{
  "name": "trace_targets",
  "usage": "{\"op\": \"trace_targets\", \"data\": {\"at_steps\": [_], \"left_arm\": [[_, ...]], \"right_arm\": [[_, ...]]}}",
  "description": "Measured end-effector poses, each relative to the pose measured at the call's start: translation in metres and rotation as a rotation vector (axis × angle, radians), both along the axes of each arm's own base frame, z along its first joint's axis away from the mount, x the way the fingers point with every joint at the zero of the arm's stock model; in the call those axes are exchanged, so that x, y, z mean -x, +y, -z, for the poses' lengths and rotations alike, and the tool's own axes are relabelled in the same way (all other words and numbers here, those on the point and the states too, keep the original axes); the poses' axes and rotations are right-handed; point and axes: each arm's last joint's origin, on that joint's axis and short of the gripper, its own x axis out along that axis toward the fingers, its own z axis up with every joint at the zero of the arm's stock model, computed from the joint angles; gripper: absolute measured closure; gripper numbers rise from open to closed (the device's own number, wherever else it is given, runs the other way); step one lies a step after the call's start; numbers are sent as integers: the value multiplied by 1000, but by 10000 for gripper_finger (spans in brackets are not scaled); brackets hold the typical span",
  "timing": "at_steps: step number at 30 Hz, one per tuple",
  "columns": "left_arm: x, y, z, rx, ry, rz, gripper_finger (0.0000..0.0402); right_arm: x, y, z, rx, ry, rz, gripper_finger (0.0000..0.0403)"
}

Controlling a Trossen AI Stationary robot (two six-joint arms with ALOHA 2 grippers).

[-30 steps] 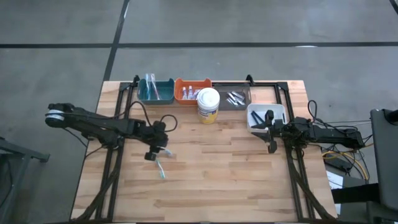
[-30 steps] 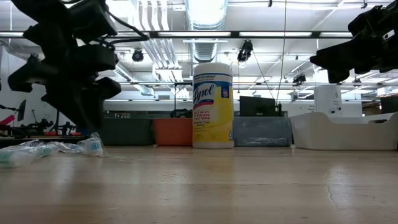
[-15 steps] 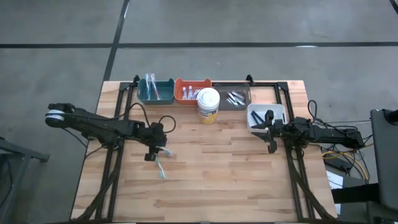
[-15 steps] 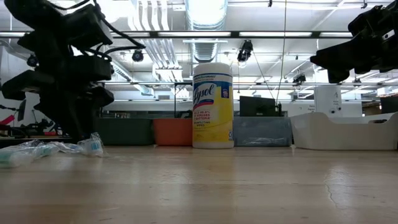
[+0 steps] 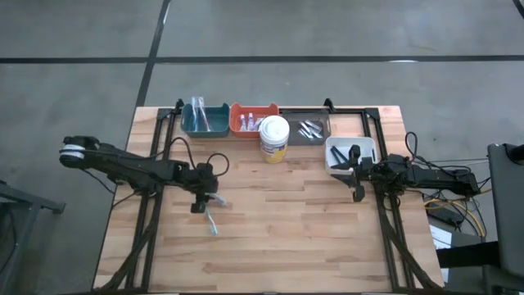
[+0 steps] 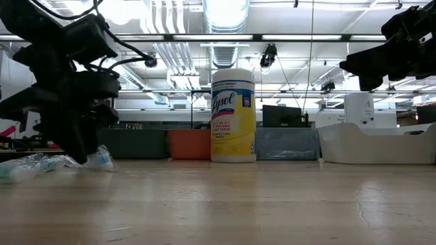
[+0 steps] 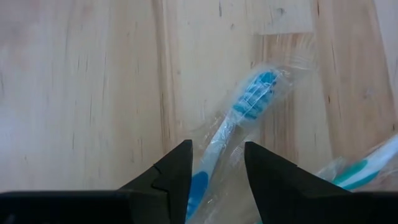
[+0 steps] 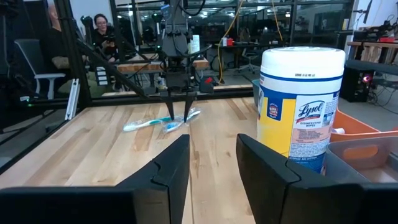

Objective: Pick & Place Travel size toiletries
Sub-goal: Put the blue toothbrush into the blue bin

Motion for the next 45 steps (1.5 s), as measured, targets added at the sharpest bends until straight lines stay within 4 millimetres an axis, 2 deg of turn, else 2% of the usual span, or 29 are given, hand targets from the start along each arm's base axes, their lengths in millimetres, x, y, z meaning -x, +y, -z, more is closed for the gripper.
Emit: {"op": "trace_targets", "data": {"at_steps": [5, 16, 31, 36, 45], "left_arm": [[0, 0, 0, 12, 0, -20, 275], [-3, 1, -2, 3, -41, -48, 394], [-23, -1, -20, -35, -315, 37, 394], [-30, -2, -29, -54, -442, 104, 391], [-42, -2, -54, -83, -727, 115, 390]], "right_arm": [[0, 0, 0, 1, 0, 0, 279], [0, 0, 0, 2, 0, 0, 284], [0, 0, 0, 2, 0, 0, 274], [0, 0, 0, 2, 0, 0, 281], [0, 0, 0, 1, 0, 0, 286]]}}
